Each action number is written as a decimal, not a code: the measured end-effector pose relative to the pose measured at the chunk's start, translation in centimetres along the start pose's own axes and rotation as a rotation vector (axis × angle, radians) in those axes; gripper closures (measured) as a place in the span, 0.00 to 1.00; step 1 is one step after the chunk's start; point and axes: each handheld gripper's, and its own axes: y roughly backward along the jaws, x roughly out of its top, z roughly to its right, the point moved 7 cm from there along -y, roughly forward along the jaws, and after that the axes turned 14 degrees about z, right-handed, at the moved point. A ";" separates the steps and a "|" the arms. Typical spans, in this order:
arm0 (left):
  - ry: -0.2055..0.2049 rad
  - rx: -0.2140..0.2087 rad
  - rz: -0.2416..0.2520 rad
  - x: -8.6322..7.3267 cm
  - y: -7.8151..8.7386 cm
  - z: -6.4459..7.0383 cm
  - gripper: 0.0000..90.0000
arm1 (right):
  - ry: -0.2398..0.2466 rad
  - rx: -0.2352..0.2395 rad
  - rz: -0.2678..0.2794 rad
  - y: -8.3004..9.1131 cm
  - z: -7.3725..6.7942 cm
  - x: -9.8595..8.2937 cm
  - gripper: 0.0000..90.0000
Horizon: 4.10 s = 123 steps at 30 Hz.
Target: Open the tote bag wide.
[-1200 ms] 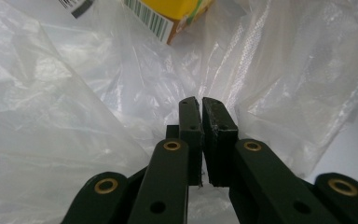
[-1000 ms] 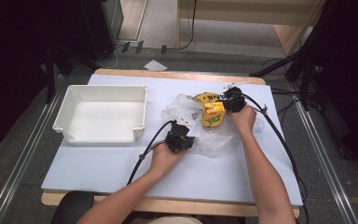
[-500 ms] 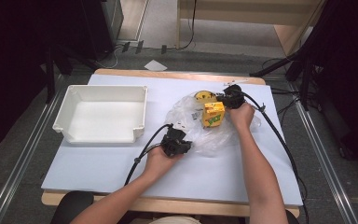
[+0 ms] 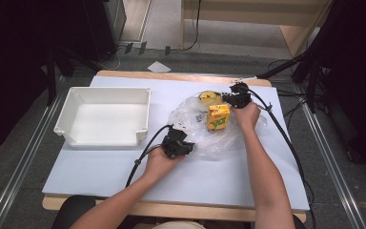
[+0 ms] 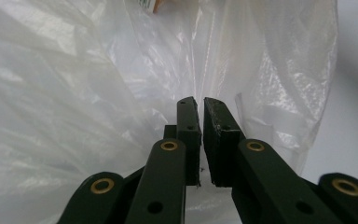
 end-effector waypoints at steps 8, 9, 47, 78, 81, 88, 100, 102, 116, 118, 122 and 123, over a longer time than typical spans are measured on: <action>0.014 -0.012 0.032 2.4 0.8 -0.3 0.92 | 0.054 0.046 0.051 3.1 -1.3 1.8 0.99; 0.008 -0.013 0.031 2.6 0.9 -0.4 0.92 | 0.053 0.056 0.055 3.5 -1.4 2.0 0.99; -0.052 -0.082 0.009 7.7 2.6 -2.0 0.62 | 0.063 0.138 0.119 13.2 -3.6 1.2 0.80; -0.039 0.114 0.014 11.2 -7.2 -8.6 1.00 | 0.097 0.161 0.034 13.8 -4.6 -5.4 0.98; -0.039 0.151 0.018 10.8 -7.9 -9.6 1.00 | 0.112 0.154 0.013 13.6 -4.3 -6.6 0.98; -0.027 0.192 0.004 10.6 -8.8 -10.8 0.99 | 0.109 0.159 -0.036 13.4 -4.3 -9.2 0.98; 0.020 0.207 -0.009 10.1 -8.8 -12.6 0.97 | 0.134 0.167 -0.034 14.9 -3.8 -11.2 0.99; 0.007 0.185 0.006 10.3 -8.5 -12.0 0.97 | 0.122 0.168 -0.026 14.8 -3.8 -10.9 0.99; -0.030 0.050 0.024 11.9 -5.1 -7.7 0.96 | 0.092 0.194 0.078 16.4 -5.0 -7.1 0.91; -0.035 0.031 0.025 12.0 -4.5 -7.2 0.94 | 0.101 0.195 0.079 16.8 -5.1 -6.7 0.89; -0.050 0.001 0.028 12.0 -3.3 -6.1 0.92 | 0.156 0.209 0.098 17.7 -6.2 -5.8 0.84; -0.050 -0.008 0.022 12.0 -3.1 -6.0 0.91 | 0.160 0.206 0.088 17.8 -6.3 -5.7 0.83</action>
